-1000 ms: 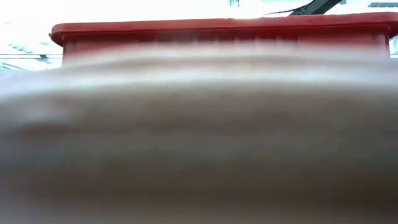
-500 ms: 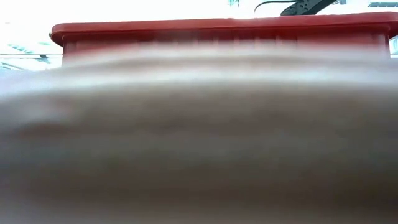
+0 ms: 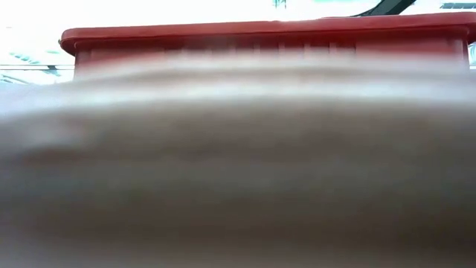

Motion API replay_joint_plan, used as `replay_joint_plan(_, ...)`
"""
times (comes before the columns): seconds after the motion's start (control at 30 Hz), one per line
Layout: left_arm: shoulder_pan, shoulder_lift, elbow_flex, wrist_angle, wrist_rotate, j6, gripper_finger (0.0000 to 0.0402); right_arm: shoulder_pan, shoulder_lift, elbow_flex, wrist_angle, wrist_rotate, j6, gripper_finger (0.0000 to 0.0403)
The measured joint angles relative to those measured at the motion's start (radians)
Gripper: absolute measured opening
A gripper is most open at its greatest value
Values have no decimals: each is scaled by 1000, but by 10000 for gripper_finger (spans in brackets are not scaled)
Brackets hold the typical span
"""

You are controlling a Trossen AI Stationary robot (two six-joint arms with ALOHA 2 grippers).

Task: Pick and place slides into bin
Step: Put the pink slide into the red bin

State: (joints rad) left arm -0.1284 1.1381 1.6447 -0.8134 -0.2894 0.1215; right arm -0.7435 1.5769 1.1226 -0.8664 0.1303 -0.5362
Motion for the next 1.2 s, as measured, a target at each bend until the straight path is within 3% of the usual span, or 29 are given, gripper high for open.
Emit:
replay_joint_plan(0.43, 0, 0, 0, -2, 0, 0, 241, -1, -153, 61, 51, 0, 5, 212)
replay_joint_plan(0.7, 0, 0, 0, -5, 0, 5, 241, 0, -308, 60, 152, -12, 104, 212)
replay_joint_plan(0.9, 0, 0, 0, -22, 0, 21, 241, 10, -422, 60, 241, -165, 226, 212)
replay_joint_plan(1.2, -34, 0, 0, -54, -1, 80, 241, 96, -511, 60, 312, -527, 331, 212)
